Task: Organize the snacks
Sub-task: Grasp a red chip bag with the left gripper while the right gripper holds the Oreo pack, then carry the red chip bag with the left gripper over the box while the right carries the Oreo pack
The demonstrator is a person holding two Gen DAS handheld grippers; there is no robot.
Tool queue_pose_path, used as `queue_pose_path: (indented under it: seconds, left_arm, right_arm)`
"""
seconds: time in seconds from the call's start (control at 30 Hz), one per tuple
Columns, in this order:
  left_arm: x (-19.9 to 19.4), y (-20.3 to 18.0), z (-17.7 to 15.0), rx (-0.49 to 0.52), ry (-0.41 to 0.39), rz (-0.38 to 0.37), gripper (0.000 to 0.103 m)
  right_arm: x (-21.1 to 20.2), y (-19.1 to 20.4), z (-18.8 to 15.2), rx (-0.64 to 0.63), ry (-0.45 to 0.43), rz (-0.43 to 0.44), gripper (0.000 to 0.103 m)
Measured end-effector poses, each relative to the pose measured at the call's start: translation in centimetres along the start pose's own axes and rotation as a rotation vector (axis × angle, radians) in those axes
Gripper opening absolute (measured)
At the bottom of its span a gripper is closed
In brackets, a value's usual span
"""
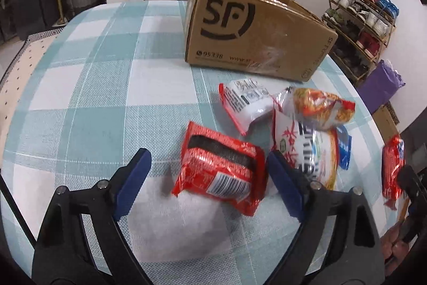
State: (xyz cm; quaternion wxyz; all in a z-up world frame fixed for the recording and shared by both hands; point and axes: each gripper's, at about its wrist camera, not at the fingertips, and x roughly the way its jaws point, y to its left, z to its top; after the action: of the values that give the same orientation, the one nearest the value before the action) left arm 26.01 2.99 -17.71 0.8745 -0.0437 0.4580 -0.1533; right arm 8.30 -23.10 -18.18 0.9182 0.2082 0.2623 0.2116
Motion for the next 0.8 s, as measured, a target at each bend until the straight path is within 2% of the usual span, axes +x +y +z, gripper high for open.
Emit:
queue_pose_path:
  seconds: [0.13,0.27,0.43,0.53,0.6,0.63,0.67,0.8]
  left_arm:
    - [-0.4,-0.6,-0.4,0.069,-0.003,-0.075,0.088]
    - [0.2,-1.8,-0.4,0.161,-0.003,-0.024,0.088]
    - [1.6,-1.2,0.2,0.129,0.041,-0.007,0.087]
    - [1.5,-1.5,-0.1,0.158,0.023,0.013,0.078]
    - [1.3,-1.7,-0.5,0.171,0.008,0.027,0.067]
    - [1.3,-1.7,-0.6,0.177,0.003,0.041,0.055]
    - [1.2,-1.8,-0.8,0.19,-0.002,0.063,0.051]
    - [0.4,-1.3,-1.2,0.153,-0.016,0.069,0.045]
  right_arm:
    - [0.0,0.0,0.0,0.004,0.0,0.001,0.047]
    - [0.1,-0.1,0.1,0.005,0.007,0.001,0.047]
    - [0.2,-0.4,0.1,0.02,0.009,-0.004,0.047]
    - [0.3,-0.5,0.1,0.026,0.012,-0.007,0.047]
    - [0.3,-0.6,0.1,0.027,0.009,-0.006,0.047]
    - [0.3,-0.5,0.1,0.027,0.01,-0.008,0.047]
    - [0.2,-0.5,0.1,0.026,0.011,-0.009,0.047]
    - [0.3,-0.5,0.1,0.023,0.013,-0.013,0.047]
